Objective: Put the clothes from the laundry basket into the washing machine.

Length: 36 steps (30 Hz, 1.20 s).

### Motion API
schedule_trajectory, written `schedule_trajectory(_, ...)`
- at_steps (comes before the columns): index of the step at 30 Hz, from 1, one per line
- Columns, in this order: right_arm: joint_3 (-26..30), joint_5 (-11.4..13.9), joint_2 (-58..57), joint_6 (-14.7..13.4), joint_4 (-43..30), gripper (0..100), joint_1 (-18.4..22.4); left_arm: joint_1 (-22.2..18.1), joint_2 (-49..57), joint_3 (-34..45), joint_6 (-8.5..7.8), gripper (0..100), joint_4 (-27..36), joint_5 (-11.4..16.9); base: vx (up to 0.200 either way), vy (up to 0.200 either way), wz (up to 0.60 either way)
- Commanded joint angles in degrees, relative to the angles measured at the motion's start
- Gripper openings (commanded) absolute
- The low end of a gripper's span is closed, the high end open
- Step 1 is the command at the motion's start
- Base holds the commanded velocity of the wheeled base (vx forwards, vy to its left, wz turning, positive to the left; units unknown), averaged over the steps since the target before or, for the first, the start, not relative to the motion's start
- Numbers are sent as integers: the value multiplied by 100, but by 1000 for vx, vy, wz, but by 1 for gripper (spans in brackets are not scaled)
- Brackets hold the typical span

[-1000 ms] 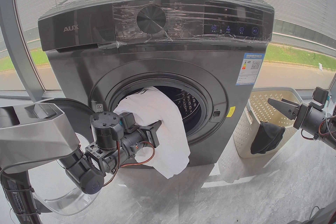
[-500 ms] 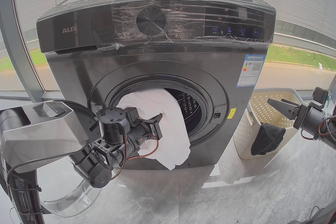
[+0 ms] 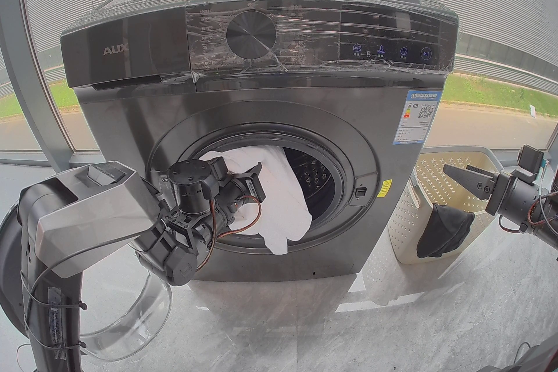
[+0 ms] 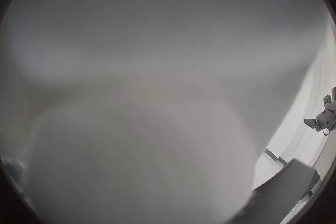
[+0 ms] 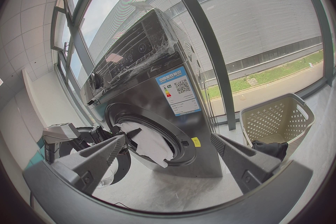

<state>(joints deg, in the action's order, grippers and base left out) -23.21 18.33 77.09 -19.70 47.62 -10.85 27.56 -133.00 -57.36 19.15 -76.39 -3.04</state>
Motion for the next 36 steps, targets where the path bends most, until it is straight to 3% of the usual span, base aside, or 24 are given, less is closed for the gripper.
schedule_trajectory(1,1,3,43,1,2,100,30,3,-297,-425,10,0,-78,14,0,0,0)
schedule_trajectory(22,10,3,201,1,2,100,57,47,-1193,-1612,54,0,-280,-13,0,0,0)
schedule_trajectory(32,10,3,218,1,2,100,92,39,-1404,-2289,150,0,-412,-13,0,0,0)
schedule_trajectory(36,10,3,218,1,2,100,92,-5,-1536,-2412,300,0,-465,-30,0,0,0)
